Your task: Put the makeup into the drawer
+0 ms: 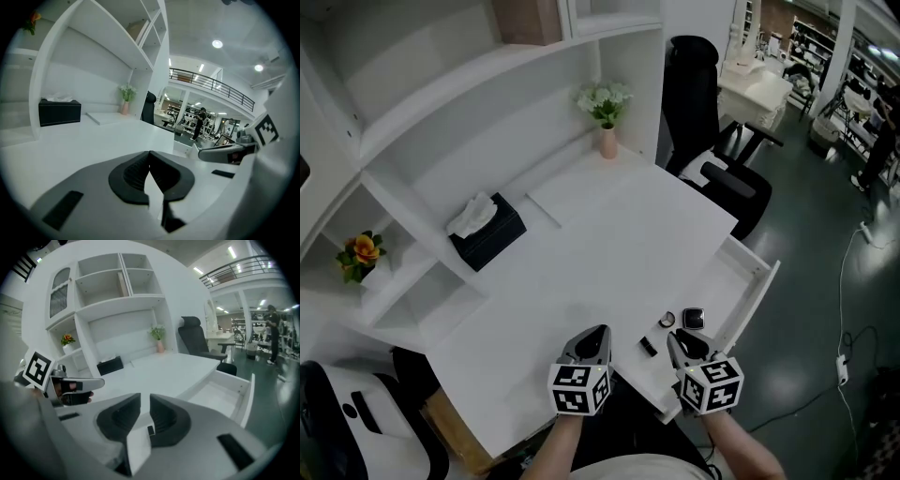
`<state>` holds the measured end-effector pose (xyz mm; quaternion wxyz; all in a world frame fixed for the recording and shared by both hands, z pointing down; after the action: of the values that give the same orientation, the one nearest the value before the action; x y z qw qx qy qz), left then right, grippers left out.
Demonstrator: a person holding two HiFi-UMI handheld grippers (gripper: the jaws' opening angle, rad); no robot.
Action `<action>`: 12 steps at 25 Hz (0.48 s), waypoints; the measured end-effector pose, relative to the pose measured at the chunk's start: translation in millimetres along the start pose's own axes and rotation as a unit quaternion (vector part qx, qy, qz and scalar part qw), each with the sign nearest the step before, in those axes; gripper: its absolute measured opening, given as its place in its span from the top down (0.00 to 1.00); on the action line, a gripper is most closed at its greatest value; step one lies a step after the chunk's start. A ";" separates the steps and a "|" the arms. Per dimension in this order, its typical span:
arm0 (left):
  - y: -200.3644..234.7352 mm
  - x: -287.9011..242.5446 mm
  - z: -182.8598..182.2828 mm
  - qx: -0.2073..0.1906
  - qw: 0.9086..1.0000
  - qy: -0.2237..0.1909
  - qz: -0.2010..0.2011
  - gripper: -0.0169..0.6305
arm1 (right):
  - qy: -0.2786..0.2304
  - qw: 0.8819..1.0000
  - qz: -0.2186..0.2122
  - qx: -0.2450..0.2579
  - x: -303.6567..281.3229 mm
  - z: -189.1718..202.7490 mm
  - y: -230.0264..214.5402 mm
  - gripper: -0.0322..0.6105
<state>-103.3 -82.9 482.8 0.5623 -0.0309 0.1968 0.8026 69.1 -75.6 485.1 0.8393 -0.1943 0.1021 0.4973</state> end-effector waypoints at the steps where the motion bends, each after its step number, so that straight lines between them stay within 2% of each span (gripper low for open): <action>1: -1.3 0.4 -0.5 -0.001 1.000 0.000 0.002 0.97 | -0.009 1.000 0.003 -0.002 4.1 -4.8 -0.9 0.86; 5: -5.4 2.8 -2.1 -0.006 1.000 -0.003 0.008 0.97 | -0.037 0.999 0.015 -0.004 18.6 -19.5 -7.0 0.94; 12: -10.8 9.1 -2.7 -0.014 1.000 -0.005 0.017 0.97 | -0.062 0.998 0.029 -0.007 39.0 -29.2 -13.1 0.95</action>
<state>-97.2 -72.6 474.8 0.5493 -0.0317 0.1832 0.8147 100.1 -62.7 447.5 0.8281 -0.1655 0.0519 0.5330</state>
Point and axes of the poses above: the fingertips, and each gripper's own axes: x backward along the fingers, y to its left, z out of its underside, the point moved 3 cm from there along x, backward along the fingers, and after that the axes turned 10 degrees about -y, right-handed, at the moved point
